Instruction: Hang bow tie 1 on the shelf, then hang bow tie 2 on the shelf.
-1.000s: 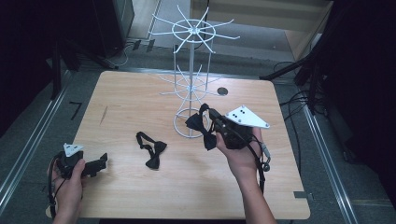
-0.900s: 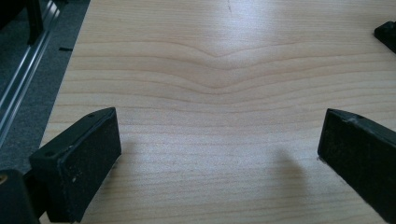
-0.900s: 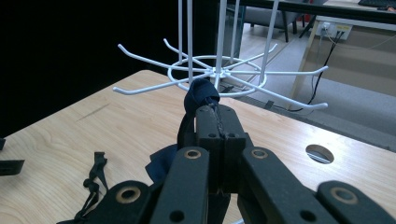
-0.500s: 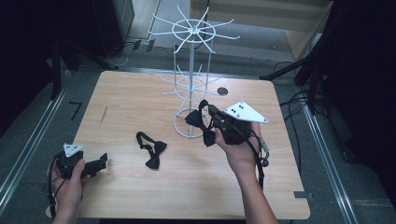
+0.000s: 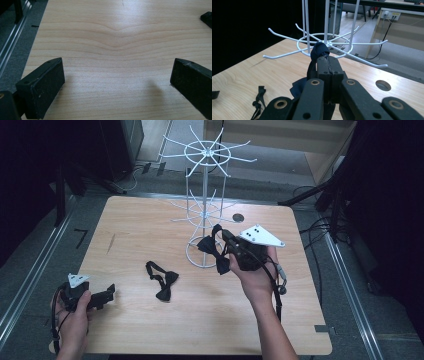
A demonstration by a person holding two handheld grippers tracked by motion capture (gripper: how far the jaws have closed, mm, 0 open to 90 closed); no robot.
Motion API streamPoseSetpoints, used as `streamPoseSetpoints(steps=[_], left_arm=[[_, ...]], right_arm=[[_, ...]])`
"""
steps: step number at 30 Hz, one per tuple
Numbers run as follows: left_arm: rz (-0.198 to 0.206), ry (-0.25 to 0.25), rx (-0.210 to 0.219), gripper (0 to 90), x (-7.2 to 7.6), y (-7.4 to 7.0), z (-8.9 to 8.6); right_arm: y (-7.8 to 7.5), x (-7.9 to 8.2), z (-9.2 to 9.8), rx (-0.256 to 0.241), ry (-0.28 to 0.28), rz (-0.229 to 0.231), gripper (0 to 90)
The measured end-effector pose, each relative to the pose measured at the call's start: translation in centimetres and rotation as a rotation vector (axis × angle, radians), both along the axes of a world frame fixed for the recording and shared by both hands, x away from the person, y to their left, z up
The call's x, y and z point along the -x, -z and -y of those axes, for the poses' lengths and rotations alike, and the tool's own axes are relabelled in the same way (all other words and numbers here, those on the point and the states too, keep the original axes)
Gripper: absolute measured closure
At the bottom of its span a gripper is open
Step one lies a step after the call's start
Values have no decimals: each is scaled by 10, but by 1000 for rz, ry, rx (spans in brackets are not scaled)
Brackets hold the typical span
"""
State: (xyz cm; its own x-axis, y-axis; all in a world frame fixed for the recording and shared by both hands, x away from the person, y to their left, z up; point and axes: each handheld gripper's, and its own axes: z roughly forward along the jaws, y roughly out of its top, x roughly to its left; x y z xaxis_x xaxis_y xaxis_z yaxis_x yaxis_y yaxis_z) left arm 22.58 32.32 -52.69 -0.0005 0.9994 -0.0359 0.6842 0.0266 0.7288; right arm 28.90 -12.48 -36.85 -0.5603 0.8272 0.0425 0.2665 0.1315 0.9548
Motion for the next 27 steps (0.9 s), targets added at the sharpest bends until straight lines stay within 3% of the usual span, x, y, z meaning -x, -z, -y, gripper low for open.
streamPoseSetpoints(steps=[15,27], left_arm=[[0,-1,-3,0,-1,0,-1],[3,1,-6,0,-1,0,0]], right_arm=[[1,-8,-1,-15,4,-11,900],[5,-17,-5,0,5,-20,900]])
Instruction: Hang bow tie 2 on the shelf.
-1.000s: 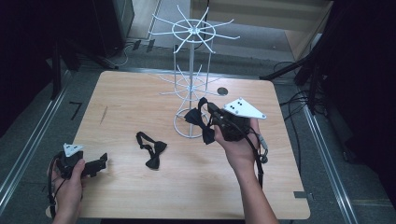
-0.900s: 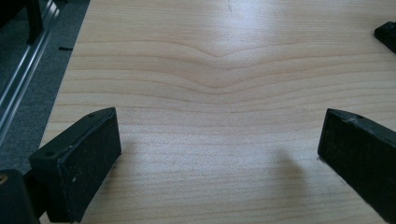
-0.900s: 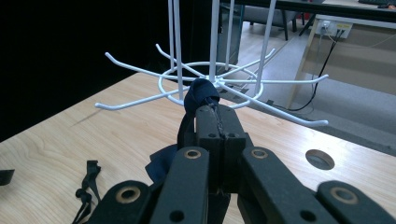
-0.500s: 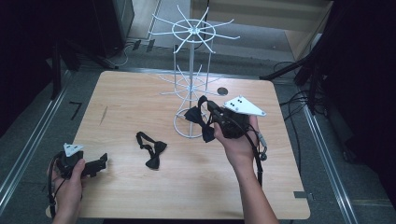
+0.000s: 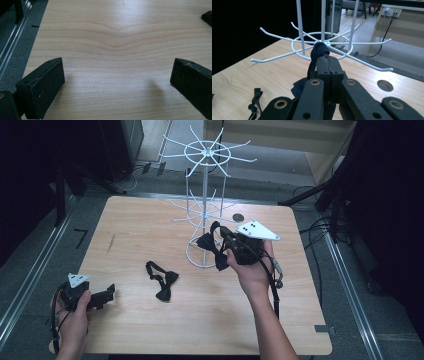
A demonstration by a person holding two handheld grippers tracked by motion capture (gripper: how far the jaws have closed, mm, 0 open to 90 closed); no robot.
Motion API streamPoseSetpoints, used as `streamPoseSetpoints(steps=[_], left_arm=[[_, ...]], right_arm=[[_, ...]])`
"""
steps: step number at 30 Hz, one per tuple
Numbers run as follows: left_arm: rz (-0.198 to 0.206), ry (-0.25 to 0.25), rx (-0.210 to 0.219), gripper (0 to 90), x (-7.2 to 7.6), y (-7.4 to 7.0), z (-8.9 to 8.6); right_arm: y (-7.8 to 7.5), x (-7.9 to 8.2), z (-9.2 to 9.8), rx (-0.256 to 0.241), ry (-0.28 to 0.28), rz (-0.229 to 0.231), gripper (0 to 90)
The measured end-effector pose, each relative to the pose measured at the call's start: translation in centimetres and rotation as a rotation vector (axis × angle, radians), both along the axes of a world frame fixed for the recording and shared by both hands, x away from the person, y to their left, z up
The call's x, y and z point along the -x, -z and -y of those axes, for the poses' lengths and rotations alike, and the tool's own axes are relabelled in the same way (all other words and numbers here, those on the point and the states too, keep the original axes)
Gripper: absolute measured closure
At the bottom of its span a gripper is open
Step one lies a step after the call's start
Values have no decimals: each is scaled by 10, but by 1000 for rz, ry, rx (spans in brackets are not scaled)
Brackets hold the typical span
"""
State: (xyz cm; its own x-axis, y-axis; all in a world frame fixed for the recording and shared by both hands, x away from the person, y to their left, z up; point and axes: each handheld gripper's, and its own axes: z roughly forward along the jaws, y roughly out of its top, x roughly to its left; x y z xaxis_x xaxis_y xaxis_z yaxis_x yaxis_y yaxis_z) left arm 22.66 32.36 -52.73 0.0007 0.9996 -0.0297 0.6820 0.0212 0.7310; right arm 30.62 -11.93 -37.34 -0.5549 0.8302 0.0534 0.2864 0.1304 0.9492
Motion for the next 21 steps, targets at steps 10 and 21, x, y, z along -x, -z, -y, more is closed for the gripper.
streamPoseSetpoints(steps=[10,21], left_arm=[[0,-1,2,0,0,0,0],[-2,1,-1,0,0,0,0]], right_arm=[[6,-9,1,-6,12,-15,900],[20,-13,2,-10,16,-51,900]])
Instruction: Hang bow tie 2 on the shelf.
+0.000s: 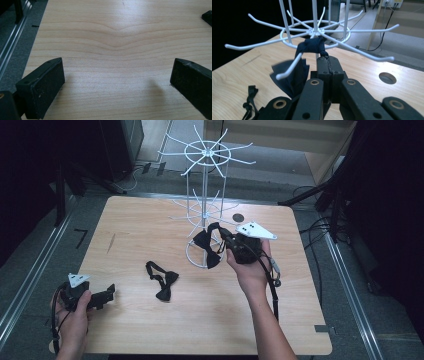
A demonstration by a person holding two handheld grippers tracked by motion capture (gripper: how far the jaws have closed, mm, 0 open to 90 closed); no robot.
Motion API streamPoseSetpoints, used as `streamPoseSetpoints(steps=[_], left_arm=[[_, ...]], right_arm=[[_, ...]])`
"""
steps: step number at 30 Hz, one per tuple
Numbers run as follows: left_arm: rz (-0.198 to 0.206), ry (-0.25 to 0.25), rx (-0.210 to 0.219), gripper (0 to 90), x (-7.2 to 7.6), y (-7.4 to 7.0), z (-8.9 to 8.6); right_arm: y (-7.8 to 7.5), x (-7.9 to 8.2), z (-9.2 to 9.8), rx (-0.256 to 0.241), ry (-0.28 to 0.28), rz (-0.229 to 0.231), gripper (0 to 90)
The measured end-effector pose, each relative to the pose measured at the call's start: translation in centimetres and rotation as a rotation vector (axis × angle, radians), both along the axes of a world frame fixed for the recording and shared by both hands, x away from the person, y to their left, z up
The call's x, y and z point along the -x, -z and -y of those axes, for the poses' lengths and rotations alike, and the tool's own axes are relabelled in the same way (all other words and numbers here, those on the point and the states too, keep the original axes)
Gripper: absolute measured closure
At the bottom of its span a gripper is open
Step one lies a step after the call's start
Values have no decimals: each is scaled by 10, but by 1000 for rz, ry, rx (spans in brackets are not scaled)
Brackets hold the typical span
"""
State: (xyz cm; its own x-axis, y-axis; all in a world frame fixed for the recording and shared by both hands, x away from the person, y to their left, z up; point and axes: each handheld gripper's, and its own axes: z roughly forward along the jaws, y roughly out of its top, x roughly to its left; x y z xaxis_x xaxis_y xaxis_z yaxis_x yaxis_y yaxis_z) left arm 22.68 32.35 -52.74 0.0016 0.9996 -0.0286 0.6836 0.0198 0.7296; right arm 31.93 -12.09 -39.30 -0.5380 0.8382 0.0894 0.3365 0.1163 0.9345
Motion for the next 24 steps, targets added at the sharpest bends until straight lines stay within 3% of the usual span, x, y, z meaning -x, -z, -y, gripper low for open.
streamPoseSetpoints(steps=[11,24], left_arm=[[0,0,2,0,0,0,0],[-2,4,-2,0,0,0,0]], right_arm=[[13,0,1,-16,-4,-29,832],[15,10,3,-25,-25,-18,741]])
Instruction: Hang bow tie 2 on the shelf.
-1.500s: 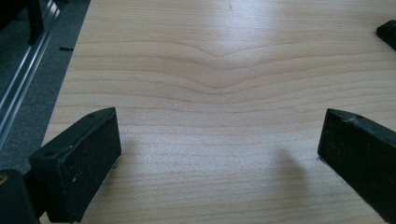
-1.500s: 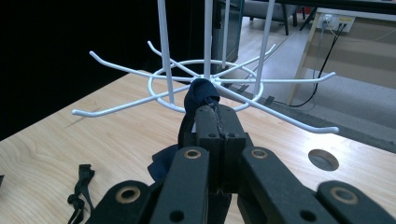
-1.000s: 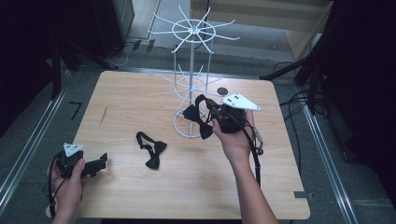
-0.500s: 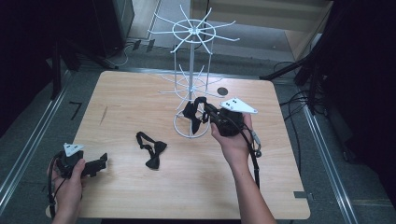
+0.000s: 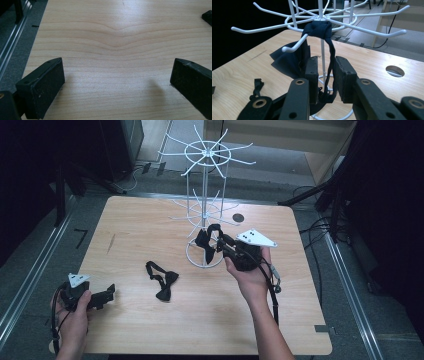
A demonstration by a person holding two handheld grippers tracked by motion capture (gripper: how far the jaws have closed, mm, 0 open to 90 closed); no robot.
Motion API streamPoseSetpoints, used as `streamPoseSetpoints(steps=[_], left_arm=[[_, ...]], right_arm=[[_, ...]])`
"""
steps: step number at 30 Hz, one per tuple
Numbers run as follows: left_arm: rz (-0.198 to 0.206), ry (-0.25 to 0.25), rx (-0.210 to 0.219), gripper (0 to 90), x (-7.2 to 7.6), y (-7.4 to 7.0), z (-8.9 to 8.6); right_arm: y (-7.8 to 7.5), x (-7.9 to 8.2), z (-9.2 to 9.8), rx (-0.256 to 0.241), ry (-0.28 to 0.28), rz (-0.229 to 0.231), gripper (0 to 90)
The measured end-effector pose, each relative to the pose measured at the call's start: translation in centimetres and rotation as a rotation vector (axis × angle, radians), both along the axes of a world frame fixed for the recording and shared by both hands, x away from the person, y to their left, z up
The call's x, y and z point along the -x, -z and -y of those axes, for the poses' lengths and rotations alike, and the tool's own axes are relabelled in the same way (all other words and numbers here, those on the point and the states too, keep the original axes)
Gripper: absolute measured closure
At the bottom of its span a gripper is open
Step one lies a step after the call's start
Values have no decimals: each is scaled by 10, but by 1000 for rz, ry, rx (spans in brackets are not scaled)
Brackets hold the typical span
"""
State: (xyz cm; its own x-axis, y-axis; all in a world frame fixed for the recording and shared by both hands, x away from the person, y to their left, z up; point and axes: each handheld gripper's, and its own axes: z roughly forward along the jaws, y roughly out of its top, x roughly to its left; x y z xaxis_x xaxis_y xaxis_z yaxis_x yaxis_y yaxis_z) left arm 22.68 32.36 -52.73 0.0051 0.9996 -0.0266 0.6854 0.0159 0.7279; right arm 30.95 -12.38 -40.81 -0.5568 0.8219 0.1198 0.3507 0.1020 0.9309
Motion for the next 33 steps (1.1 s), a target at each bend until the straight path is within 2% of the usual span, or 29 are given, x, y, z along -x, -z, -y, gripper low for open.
streamPoseSetpoints(steps=[7,13,24,33], left_arm=[[0,-1,0,0,0,0,0],[-1,1,0,0,0,0,0],[1,0,-1,0,0,0,0],[0,-1,-1,0,0,0,0]], right_arm=[[-1,5,1,0,9,25,679],[-3,11,3,-3,16,5,675],[-2,22,5,-3,18,13,656],[3,30,6,5,14,-17,657]])
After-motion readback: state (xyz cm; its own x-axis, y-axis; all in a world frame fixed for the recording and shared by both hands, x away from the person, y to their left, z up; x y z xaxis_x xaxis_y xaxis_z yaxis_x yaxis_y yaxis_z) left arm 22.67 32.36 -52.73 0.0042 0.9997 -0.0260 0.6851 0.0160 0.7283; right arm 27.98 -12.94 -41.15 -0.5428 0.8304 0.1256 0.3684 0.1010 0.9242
